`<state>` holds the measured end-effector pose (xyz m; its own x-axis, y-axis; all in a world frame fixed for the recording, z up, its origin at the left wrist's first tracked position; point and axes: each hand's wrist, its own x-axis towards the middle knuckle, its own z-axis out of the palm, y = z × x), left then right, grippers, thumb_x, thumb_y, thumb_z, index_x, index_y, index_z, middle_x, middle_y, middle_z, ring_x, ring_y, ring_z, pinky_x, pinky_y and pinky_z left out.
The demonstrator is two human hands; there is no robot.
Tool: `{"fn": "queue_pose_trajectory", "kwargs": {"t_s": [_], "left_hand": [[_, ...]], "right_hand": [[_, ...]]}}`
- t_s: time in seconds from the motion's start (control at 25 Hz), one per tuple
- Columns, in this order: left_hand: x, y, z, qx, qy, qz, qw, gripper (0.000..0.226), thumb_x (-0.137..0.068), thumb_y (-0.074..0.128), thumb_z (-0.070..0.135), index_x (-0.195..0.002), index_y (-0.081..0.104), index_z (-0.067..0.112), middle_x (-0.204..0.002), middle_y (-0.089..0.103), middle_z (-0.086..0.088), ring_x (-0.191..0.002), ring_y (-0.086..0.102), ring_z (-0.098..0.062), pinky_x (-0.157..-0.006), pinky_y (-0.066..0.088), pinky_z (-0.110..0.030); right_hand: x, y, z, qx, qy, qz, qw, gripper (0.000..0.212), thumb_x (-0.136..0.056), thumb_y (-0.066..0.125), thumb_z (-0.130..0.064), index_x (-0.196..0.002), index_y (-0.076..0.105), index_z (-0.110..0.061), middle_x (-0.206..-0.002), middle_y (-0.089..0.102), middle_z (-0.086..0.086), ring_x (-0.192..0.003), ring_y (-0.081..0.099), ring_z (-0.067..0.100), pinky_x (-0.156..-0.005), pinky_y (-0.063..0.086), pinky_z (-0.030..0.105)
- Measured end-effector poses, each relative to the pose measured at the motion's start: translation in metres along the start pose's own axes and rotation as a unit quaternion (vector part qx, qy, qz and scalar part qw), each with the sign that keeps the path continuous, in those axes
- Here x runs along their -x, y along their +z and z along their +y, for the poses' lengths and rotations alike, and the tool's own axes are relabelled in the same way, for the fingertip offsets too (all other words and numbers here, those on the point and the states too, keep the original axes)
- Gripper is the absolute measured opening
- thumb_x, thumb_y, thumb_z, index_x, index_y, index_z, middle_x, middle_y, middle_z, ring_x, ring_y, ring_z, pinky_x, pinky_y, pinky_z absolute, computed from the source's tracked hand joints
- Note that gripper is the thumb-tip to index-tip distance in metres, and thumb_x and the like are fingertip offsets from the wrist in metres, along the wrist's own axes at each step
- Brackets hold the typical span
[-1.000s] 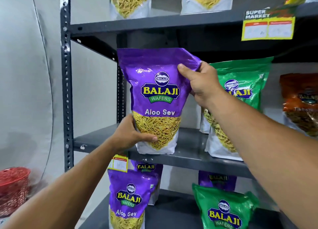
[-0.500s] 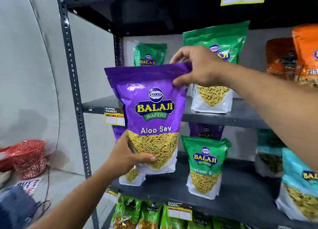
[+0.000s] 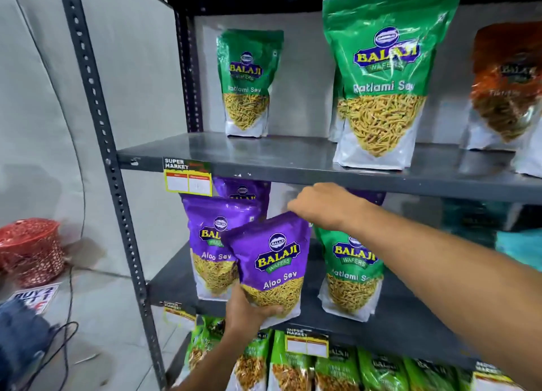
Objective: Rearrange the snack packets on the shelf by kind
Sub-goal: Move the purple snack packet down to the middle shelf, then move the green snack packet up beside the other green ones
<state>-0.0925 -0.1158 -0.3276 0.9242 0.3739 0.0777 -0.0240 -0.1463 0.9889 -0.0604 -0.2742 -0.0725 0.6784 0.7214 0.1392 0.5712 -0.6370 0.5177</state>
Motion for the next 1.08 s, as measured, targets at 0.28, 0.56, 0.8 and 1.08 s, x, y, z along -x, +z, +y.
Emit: {"fn": "queue_pose_trajectory", "kwargs": {"t_s": [0.28,0.56,0.8,1.08], "left_hand": [[-0.043,0.019,-0.025,-0.01,0.0,-0.011,1.0,0.082,-0.039,0.098,0.009,-0.105,0.052,0.026,-0.095,0.068,0.013,-0.083,0.06,0.005,-0.061,0.044,-0.007],[-0.04,0.023,-0.025,0.006,0.023,-0.011,1.0,0.088,-0.05,0.095,0.014,-0.125,0.048,0.019,-0.119,0.066,0.004,-0.113,0.061,-0.02,-0.098,0.05,-0.04],[0.045,0.059,-0.059,-0.148,0.211,-0.048,0.965,0.099,-0.065,0.073,0.065,-0.144,0.02,0.038,-0.158,0.028,0.004,-0.147,0.02,-0.013,-0.114,0.029,-0.027],[-0.015,0.126,-0.025,-0.128,0.051,-0.264,0.955,0.154,-0.043,0.095,0.045,-0.151,-0.011,0.018,-0.146,0.012,0.016,-0.134,0.008,-0.003,-0.105,0.016,-0.019]], "right_hand": [[-0.049,0.054,0.011,-0.125,0.085,-0.031,0.988,0.022,-0.084,0.044,-0.01,-0.1,0.059,-0.004,-0.112,0.061,0.023,-0.102,0.058,0.035,-0.082,0.048,0.036],[-0.058,0.087,0.034,-0.306,0.185,-0.025,0.933,0.031,-0.09,0.038,-0.033,-0.102,0.059,-0.015,-0.116,0.061,0.015,-0.1,0.056,0.03,-0.085,0.043,0.035],[-0.028,0.092,0.061,-0.24,0.171,-0.057,0.954,0.077,-0.082,0.046,-0.063,-0.142,0.018,-0.024,-0.153,0.027,0.007,-0.136,0.031,0.029,-0.11,0.027,0.038],[0.027,0.096,0.086,-0.167,0.215,-0.224,0.936,0.05,-0.085,0.06,-0.033,-0.128,0.045,-0.012,-0.133,0.053,0.013,-0.114,0.054,0.031,-0.096,0.045,0.038]]}}
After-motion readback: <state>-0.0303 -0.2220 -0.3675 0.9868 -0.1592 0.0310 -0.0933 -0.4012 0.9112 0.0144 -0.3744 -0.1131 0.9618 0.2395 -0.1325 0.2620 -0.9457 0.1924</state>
